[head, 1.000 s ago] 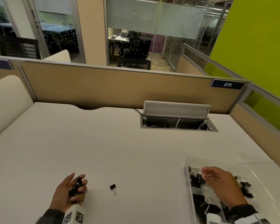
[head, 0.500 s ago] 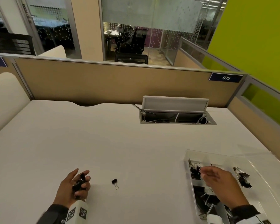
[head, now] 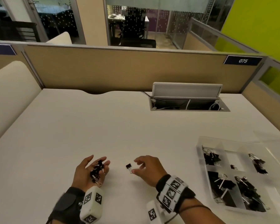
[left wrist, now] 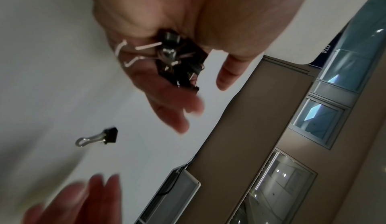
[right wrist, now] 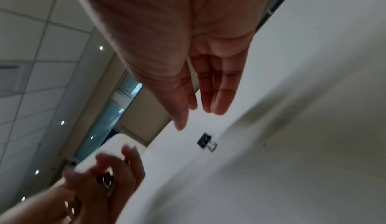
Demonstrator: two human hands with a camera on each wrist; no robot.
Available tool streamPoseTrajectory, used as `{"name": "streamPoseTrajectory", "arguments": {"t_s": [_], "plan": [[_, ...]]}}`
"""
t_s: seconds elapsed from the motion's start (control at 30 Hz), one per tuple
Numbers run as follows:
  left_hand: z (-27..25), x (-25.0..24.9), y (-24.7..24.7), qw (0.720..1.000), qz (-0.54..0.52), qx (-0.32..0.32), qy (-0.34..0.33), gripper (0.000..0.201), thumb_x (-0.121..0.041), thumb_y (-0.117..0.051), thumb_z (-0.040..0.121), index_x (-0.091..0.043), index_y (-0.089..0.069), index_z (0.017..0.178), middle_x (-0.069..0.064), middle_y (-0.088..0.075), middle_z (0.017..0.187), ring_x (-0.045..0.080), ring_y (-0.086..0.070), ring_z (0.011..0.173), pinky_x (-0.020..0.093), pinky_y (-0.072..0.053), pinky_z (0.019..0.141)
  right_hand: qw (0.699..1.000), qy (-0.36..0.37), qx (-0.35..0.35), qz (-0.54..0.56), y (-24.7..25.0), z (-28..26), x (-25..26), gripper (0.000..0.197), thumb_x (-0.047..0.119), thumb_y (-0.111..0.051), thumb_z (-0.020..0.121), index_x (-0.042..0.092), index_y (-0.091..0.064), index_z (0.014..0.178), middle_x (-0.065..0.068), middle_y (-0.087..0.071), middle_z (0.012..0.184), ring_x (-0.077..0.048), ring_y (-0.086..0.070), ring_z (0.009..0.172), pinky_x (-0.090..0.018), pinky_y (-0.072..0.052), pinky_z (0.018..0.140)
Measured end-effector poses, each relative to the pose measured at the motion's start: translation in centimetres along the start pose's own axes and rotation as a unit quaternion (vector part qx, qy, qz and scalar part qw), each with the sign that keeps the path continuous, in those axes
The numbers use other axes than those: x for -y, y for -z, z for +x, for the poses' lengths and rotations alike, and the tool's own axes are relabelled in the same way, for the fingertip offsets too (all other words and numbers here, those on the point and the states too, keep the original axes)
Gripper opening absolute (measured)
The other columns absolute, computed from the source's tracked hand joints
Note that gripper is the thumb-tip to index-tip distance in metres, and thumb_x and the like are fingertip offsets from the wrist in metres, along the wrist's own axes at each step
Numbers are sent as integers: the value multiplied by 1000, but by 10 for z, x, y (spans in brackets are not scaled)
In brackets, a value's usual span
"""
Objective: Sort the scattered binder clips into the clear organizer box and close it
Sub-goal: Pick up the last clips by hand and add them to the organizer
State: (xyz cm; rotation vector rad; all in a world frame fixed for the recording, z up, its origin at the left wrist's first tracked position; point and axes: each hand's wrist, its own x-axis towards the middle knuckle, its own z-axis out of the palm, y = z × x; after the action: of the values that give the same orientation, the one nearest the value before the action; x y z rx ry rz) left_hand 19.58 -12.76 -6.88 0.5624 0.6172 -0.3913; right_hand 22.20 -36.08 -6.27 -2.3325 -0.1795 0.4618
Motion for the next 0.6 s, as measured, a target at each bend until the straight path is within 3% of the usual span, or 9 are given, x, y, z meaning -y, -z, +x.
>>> {"name": "streamPoseTrajectory", "arguments": {"t_s": [0.07,0.13,0.23,0.37,0.43,0.5,0.53,0.6], "plan": [[-3,5,0,1000,-17,-4,-5,61,-27,-81,55,6,-68,104,27,-68,105,39,-70,83,42,-61,62,999,9,-6,-40,-20,15,8,44,39,-69,81,24,-60,122,1,-59,118,-13,-57,105,-22,-44,90],[-7,8,-1,999,-36,9,-10,56,-39,-58,79,5,-66,112,29,-62,120,43,-63,106,55,-56,81,996,23,-8,-91,-36,24,13,43,36,-65,84,24,-58,125,-2,-54,124,-18,-49,117,-26,-38,98],[-10,10,1,997,-54,57,-10,64,-48,-49,82,4,-60,118,30,-55,130,45,-54,119,61,-41,100,986,36,-23,-158,-49,31,17,29,26,-54,91,18,-64,118,-5,-54,121,-22,-46,117,-28,-40,97],[-14,7,2,994,-57,96,-5,72,-55,-47,81,1,-57,125,28,-51,136,41,-50,126,60,-28,110,985,18,-27,-168,-49,28,20,27,17,-50,90,17,-70,109,-6,-64,110,-22,-57,105,-25,-42,87],[-15,6,2,992,-59,108,2,74,-59,-44,82,0,-56,127,27,-50,137,40,-49,127,58,-27,111,995,-23,-42,-84,-41,18,22,26,19,-59,86,17,-71,108,-2,-69,106,-17,-62,98,-23,-47,89],[-14,5,1,991,-63,119,4,76,-61,-42,83,-1,-56,128,26,-50,137,40,-48,128,56,-25,113,987,-89,-71,117,-34,5,22,21,16,-67,82,15,-73,102,-1,-72,98,-16,-66,89,-27,-54,86],[-14,4,-2,990,-68,126,2,77,-61,-42,84,-1,-55,129,26,-50,137,40,-48,128,55,-24,113,957,-129,-69,252,-32,-1,22,18,12,-67,82,12,-74,99,-5,-73,95,-19,-67,87,-31,-57,81],[-15,3,-7,988,-74,138,-3,78,-62,-41,84,-3,-51,134,25,-49,139,39,-47,129,53,-22,115,837,-202,-28,508,-32,-15,25,20,7,-59,87,-1,-71,100,-16,-71,95,-25,-66,85,-33,-58,74]]}}
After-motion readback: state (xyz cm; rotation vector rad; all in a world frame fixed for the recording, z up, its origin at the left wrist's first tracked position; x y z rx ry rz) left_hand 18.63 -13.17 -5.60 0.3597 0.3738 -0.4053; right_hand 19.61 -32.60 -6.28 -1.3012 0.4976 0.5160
